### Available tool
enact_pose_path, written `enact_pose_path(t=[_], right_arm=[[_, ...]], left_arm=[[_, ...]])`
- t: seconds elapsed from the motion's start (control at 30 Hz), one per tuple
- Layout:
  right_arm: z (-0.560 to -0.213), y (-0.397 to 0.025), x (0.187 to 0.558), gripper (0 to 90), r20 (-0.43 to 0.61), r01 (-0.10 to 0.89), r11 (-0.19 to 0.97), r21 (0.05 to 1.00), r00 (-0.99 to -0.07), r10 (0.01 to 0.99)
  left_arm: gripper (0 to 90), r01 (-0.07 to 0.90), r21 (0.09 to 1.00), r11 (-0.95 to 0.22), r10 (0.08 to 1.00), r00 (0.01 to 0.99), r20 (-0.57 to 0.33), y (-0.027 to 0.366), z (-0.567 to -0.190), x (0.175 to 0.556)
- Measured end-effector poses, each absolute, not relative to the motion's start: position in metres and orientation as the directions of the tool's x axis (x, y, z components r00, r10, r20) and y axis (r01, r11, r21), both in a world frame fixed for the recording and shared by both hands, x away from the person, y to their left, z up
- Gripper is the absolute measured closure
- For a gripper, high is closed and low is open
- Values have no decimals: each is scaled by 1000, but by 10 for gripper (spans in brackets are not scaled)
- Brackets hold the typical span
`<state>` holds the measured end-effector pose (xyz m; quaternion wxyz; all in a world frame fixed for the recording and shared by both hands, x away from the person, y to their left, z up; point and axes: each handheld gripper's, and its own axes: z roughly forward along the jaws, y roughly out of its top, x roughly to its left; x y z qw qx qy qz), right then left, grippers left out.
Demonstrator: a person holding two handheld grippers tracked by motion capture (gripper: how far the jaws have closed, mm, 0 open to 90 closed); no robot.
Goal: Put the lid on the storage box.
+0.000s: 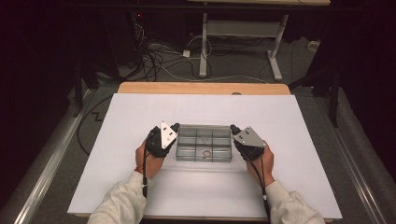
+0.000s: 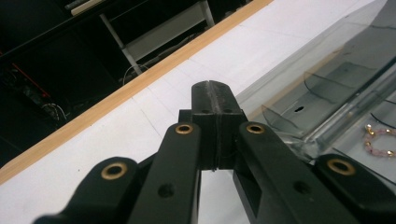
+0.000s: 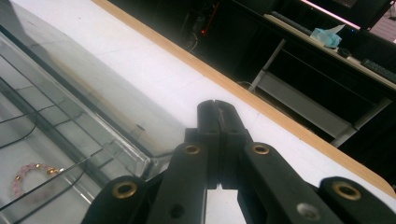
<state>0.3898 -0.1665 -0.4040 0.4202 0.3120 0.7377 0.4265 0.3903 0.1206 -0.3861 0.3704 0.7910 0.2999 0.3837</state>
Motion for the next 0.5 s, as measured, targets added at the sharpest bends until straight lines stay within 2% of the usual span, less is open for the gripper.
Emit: enact_pose_path(t=[0.5], right_arm=[[-411,-167,385,900,-356,105,446,889,-453,817]], left_arm=[[876,189,802,-566,748,528,403,121,-393,384]])
